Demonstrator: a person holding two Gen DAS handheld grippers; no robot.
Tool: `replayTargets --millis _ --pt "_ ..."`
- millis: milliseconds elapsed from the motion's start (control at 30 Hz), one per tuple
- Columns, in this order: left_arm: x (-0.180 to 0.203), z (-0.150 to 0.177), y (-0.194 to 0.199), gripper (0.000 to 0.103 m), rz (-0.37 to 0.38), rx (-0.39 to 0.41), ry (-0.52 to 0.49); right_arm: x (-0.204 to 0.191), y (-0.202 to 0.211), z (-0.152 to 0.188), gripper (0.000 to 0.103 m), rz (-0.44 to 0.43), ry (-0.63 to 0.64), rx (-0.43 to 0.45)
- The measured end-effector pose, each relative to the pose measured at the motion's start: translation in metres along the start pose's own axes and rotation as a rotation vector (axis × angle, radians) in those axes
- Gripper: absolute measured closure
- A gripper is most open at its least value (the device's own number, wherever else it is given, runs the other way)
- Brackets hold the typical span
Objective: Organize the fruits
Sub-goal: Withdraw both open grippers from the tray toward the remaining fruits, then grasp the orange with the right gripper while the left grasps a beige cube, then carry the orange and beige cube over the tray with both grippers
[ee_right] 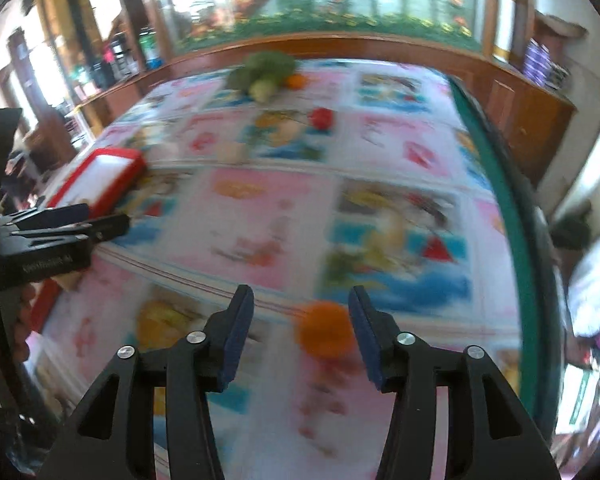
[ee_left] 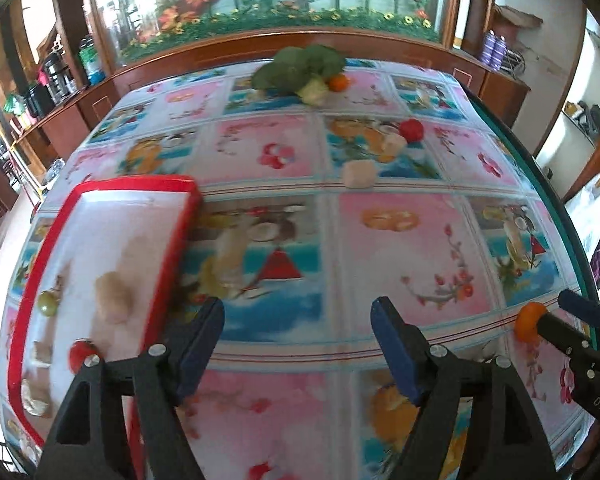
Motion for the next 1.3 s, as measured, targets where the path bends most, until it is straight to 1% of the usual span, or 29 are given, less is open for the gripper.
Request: replayTargets --millis 100,133,200,300,333,367,433,467,500,633,800,867,900,933,967,1000,1033,1067,1167,1233,1300 --pt "0.012 -0.002 -0.007 0.025 -0.007 -0.013 -0.018 0.015 -0.008 0.011 0.053 -0.010 -0.030 -0.039" --pt "0.015 -0.003 -0.010 0.025 -0.011 -0.019 -0.023 0.016 -0.011 0.015 0.051 -0.015 -0.029 -0.045" --pt "0.019 -0.006 -0.017 0.025 -0.020 -0.029 -0.024 0.012 -0.015 0.015 0.051 -0.051 -0.028 -0.041" --pt "0.022 -0.016 -0.028 0.025 -0.025 -0.042 -0.009 0.010 -0.022 0.016 0.051 -0.074 -0.011 -0.053" --pt "0.022 -0.020 -0.032 0.025 -0.022 -0.048 -0.003 0.008 -0.025 0.016 0.052 -0.080 0.000 -0.061" --pt "0.022 -0.025 -0.037 0.025 -0.024 -0.052 0.006 0.006 -0.028 0.017 0.058 -0.083 0.012 -0.066" --pt "0.024 -0.037 -0.046 0.025 -0.017 -0.061 0.030 0.004 -0.031 0.016 0.062 -0.096 0.027 -0.063" --pt "0.024 -0.043 -0.052 0.025 -0.020 -0.067 0.044 0.003 -0.033 0.015 0.067 -0.104 0.030 -0.061" --pt "0.024 -0.048 -0.057 0.025 -0.023 -0.072 0.055 0.001 -0.033 0.013 0.069 -0.118 0.030 -0.061" --pt "0.025 -0.070 -0.075 0.025 -0.034 -0.084 0.107 0.000 -0.035 0.013 0.069 -0.120 0.044 -0.057" --pt "0.032 -0.082 -0.095 0.026 -0.027 -0.116 0.133 0.000 -0.036 0.012 0.069 -0.132 0.047 -0.054" --pt "0.031 -0.083 -0.100 0.035 -0.032 -0.118 0.150 0.000 -0.036 0.013 0.068 -0.136 0.049 -0.054" --pt "0.031 -0.084 -0.100 0.037 -0.042 -0.105 0.151 0.000 -0.036 0.013 0.068 -0.138 0.050 -0.055" --pt "0.031 -0.085 -0.100 0.042 -0.038 -0.097 0.150 0.000 -0.036 0.012 0.068 -0.140 0.050 -0.055" --pt "0.031 -0.085 -0.099 0.051 -0.041 -0.089 0.147 0.000 -0.036 0.012 0.068 -0.141 0.050 -0.056" --pt "0.030 -0.086 -0.098 0.056 -0.037 -0.077 0.143 0.000 -0.036 0.012 0.068 -0.142 0.050 -0.056" --pt "0.030 -0.087 -0.097 0.065 -0.030 -0.071 0.139 0.000 -0.036 0.012 0.068 -0.142 0.049 -0.057" --pt "0.029 -0.088 -0.097 0.070 -0.022 -0.068 0.135 0.000 -0.036 0.012 0.069 -0.142 0.049 -0.057" --pt "0.026 -0.089 -0.096 0.070 0.029 -0.074 0.139 0.000 -0.035 0.012 0.069 -0.141 0.044 -0.057" --pt "0.023 -0.083 -0.091 0.070 0.066 -0.078 0.147 0.000 -0.035 0.013 0.069 -0.138 0.040 -0.056" --pt "0.020 -0.075 -0.083 0.070 0.084 -0.074 0.135 0.001 -0.033 0.013 0.069 -0.134 0.033 -0.054"
Point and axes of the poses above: each gripper's, at about its wrist camera, not at the fingertips, and y roughly against the way its jaws point, x to its right, z to its underside, the point moved 8 cm from there along -y, roughly the way its jaws point, and after that the axes turned 2 degrees about -z, right-handed, at the moved point
